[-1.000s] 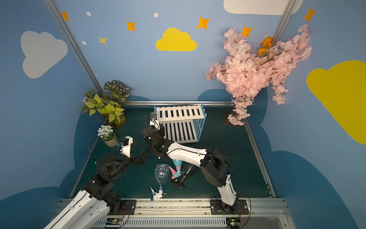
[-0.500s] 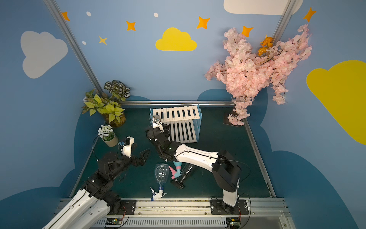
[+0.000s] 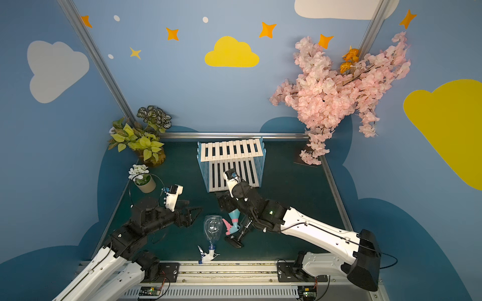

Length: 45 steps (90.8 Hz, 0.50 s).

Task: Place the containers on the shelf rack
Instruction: 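Pick up a container from the center of the board.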

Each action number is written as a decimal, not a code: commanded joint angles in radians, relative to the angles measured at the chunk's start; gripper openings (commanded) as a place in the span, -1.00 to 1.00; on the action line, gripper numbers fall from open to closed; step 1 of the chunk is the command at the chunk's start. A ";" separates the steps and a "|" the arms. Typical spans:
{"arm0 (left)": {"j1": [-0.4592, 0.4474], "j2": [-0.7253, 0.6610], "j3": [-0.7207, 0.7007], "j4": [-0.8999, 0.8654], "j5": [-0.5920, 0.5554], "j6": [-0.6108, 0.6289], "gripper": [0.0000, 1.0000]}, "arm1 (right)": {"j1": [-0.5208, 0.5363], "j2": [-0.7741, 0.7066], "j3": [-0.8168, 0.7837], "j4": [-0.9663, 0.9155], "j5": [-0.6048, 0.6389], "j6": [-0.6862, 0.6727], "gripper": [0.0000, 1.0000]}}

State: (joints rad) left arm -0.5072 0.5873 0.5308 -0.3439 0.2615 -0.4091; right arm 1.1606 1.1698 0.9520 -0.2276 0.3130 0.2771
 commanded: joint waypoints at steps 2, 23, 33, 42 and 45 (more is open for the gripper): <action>-0.008 0.029 -0.055 -0.040 0.152 -0.114 0.98 | 0.095 -0.070 -0.161 -0.051 -0.078 -0.166 0.71; -0.019 0.104 -0.163 -0.015 0.287 -0.233 0.99 | 0.321 -0.065 -0.275 0.004 -0.011 -0.358 0.68; -0.037 0.172 -0.197 0.026 0.310 -0.250 0.99 | 0.372 0.021 -0.307 0.058 0.099 -0.418 0.69; -0.041 0.222 -0.204 0.052 0.303 -0.250 0.99 | 0.392 0.106 -0.287 0.109 0.132 -0.448 0.68; -0.041 0.236 -0.205 0.053 0.297 -0.247 0.99 | 0.397 0.132 -0.256 0.120 0.127 -0.467 0.67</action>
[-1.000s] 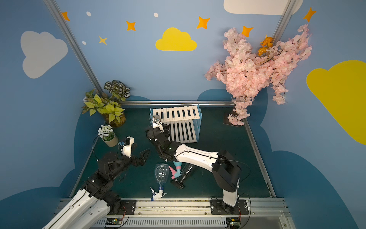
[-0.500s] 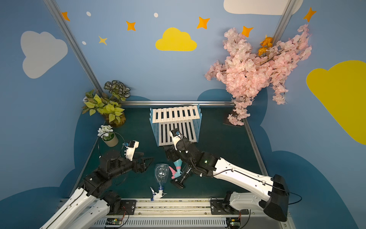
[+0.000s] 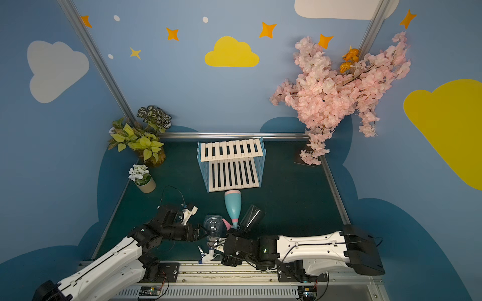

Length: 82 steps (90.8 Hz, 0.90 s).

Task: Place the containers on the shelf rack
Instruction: 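Pick up a container from the center of the board.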

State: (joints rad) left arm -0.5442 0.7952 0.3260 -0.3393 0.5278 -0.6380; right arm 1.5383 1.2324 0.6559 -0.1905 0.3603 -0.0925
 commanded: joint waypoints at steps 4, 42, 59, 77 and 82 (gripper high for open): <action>-0.004 0.042 -0.002 0.048 0.023 -0.015 0.98 | 0.028 0.108 0.058 0.090 0.068 -0.120 0.64; -0.010 0.060 -0.034 0.053 0.009 -0.029 0.88 | -0.012 0.274 0.087 0.118 -0.191 -0.151 -0.03; -0.012 0.055 -0.039 0.054 0.009 -0.033 0.89 | -0.073 0.291 0.099 0.093 -0.291 -0.136 -0.15; -0.012 0.043 -0.040 0.054 0.009 -0.032 0.89 | -0.094 0.325 0.111 0.072 -0.345 -0.149 -0.19; -0.011 0.039 -0.041 0.053 0.009 -0.032 0.90 | -0.105 0.334 0.117 0.055 -0.360 -0.155 -0.20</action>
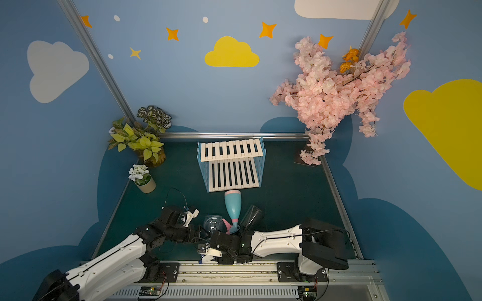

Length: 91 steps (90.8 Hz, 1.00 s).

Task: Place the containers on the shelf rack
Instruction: 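Pick up a container from the center of the board.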

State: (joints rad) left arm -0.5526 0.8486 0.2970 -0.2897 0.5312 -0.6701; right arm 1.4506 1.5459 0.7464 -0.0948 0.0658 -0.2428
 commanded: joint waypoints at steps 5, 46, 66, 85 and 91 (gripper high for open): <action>-0.003 -0.017 -0.012 0.004 0.006 -0.002 0.90 | -0.023 0.024 0.030 -0.062 -0.079 -0.013 -0.20; -0.004 -0.010 -0.013 0.015 0.021 -0.004 0.89 | -0.038 0.072 0.046 -0.066 -0.093 -0.026 -0.52; -0.004 -0.026 -0.009 0.010 0.013 -0.007 0.90 | -0.039 0.062 0.059 -0.093 -0.095 -0.014 -1.00; -0.001 -0.161 0.096 -0.106 -0.068 0.064 0.94 | -0.088 -0.031 0.129 -0.202 -0.196 0.065 -1.00; 0.002 -0.212 0.166 -0.165 -0.129 0.126 0.97 | -0.137 -0.065 0.173 -0.253 -0.261 0.108 -1.00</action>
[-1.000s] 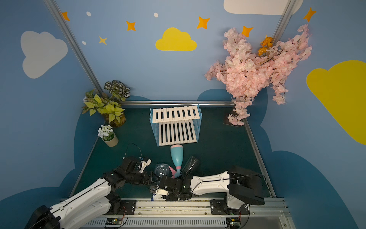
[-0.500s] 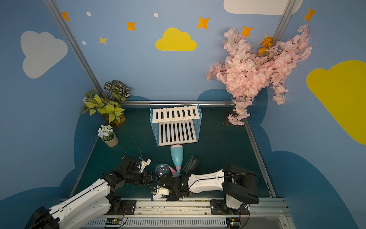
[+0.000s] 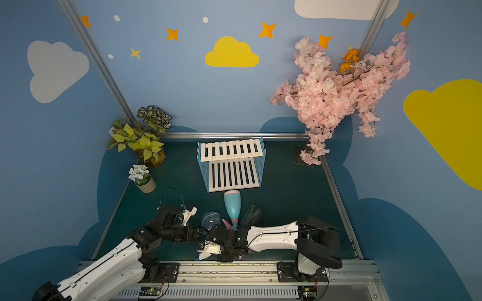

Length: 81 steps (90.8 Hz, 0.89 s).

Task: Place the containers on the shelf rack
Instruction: 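Pick up a container from the center of the board.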

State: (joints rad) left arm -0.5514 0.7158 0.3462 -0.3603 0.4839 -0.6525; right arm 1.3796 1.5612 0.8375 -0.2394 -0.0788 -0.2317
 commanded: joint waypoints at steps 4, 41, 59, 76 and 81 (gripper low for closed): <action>0.002 -0.106 0.167 -0.133 -0.114 0.150 0.99 | -0.108 -0.099 0.113 -0.153 -0.169 0.128 -1.00; 0.011 -0.057 0.515 -0.209 -0.049 0.706 1.00 | -0.498 -0.043 0.413 -0.431 -0.735 0.437 -1.00; -0.011 -0.028 0.594 -0.251 0.105 0.942 0.99 | -0.613 -0.010 0.514 -0.579 -0.909 0.427 -1.00; -0.088 -0.057 0.596 -0.328 0.011 1.173 0.99 | -0.644 0.013 0.591 -0.792 -1.024 0.296 -1.00; -0.124 -0.067 0.601 -0.350 -0.062 1.248 1.00 | -0.640 0.023 0.622 -0.898 -1.025 0.209 -1.00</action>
State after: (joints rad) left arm -0.6289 0.6693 0.9226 -0.6220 0.5064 0.3714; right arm 0.7338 1.5658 1.4006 -0.8879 -0.9939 0.1352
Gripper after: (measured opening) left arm 0.997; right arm 0.045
